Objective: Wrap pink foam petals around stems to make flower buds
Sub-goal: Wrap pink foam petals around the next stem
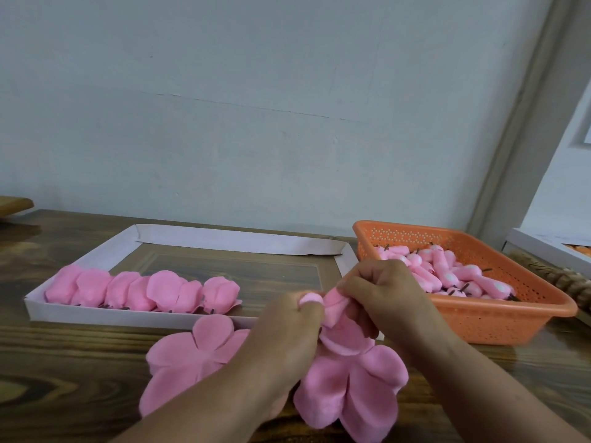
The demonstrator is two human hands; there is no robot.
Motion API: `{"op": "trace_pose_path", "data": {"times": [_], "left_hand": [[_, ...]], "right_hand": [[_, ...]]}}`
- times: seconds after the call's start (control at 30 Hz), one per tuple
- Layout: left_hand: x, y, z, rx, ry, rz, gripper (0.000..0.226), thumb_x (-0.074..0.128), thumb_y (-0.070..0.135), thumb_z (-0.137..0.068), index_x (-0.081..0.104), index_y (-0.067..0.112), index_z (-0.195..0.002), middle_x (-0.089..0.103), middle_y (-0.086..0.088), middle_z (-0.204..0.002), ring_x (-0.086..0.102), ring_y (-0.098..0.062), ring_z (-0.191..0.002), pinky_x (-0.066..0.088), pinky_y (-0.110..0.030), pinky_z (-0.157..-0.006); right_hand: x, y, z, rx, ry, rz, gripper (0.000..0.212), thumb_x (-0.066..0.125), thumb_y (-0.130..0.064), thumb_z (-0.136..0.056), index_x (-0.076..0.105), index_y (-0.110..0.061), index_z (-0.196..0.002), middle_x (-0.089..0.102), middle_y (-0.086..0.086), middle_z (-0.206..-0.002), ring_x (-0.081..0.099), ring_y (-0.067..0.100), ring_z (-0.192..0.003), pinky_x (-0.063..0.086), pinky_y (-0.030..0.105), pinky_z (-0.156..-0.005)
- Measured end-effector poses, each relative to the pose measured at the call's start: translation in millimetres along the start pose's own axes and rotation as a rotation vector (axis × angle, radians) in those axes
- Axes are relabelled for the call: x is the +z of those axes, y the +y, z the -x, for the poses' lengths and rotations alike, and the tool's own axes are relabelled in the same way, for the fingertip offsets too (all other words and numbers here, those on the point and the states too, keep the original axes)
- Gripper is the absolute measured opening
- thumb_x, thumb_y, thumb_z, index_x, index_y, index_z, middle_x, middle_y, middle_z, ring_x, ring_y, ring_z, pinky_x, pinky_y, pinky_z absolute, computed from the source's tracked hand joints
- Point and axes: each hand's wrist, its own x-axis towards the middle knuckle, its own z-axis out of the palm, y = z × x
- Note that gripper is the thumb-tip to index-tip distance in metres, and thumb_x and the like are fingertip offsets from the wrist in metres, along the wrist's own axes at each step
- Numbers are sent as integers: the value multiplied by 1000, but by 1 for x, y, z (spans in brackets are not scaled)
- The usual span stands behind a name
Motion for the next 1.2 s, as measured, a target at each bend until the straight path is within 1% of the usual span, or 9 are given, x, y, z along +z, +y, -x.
{"op": "trace_pose_path", "data": {"times": [0.17,0.33,0.47,0.57,0.7,0.83,0.93,1.03,1.2], "left_hand": [[-5,3,-8,-198,15,305,25,40,0,-91,63,-8,-98,71,-25,-91,71,-34,-81,58,-47,-78],[-8,4,-12,-223,-28,269,21,44,-2,-90,64,-7,-93,69,-28,-95,68,-35,-84,59,-42,-75],[-5,3,-10,-198,-62,216,29,44,13,-97,64,5,-77,69,-15,-77,68,-32,-85,56,-48,-85],[-4,4,-8,-180,-64,226,45,40,36,-101,67,5,-83,70,-18,-79,71,-30,-86,57,-48,-84],[-5,8,-5,-202,-140,318,75,34,67,-86,69,1,-81,68,-20,-77,72,-31,-80,58,-45,-81],[-7,13,-1,-165,-217,315,76,30,74,-76,66,7,-74,62,-12,-65,67,-22,-65,57,-33,-69],[-8,16,0,-138,-249,290,77,27,74,-75,69,10,-78,60,-13,-70,66,-21,-68,55,-28,-66],[-8,20,1,-125,-267,253,75,24,75,-75,70,17,-63,61,-8,-62,64,-18,-65,54,-31,-70],[-9,22,1,-151,-286,188,85,22,77,-74,75,10,-84,72,-13,-80,68,-24,-78,57,-36,-77]], "right_hand": [[0,-5,5,-47,-60,17,30,53,5,-82,62,-7,-56,57,-2,-40,42,8,-33,33,17,-34],[-4,-12,8,-165,-184,235,19,60,-6,-84,69,-14,-70,59,10,-52,48,10,-45,40,24,-45],[-2,-16,11,-271,-253,442,15,62,-9,-83,66,-14,-70,48,-6,-49,41,4,-45,31,14,-46],[0,-18,13,-331,-265,496,16,62,-7,-82,64,-13,-67,45,-7,-47,42,4,-46,32,14,-47],[-1,-20,15,-342,-305,509,15,61,-9,-84,63,-14,-70,50,-3,-49,42,5,-46,32,15,-46],[-3,-23,16,-336,-320,470,12,60,-9,-85,60,-18,-77,55,13,-58,41,8,-47,34,22,-46],[-4,-24,17,-343,-328,460,12,59,-9,-85,60,-20,-91,50,5,-55,42,7,-47,34,20,-45],[-4,-25,17,-388,-313,512,13,59,-10,-85,61,-20,-92,47,-2,-53,43,9,-48,32,19,-46],[-3,-27,19,-423,-297,569,7,60,-10,-82,64,-16,-85,48,-12,-53,45,6,-52,33,17,-49]]}}
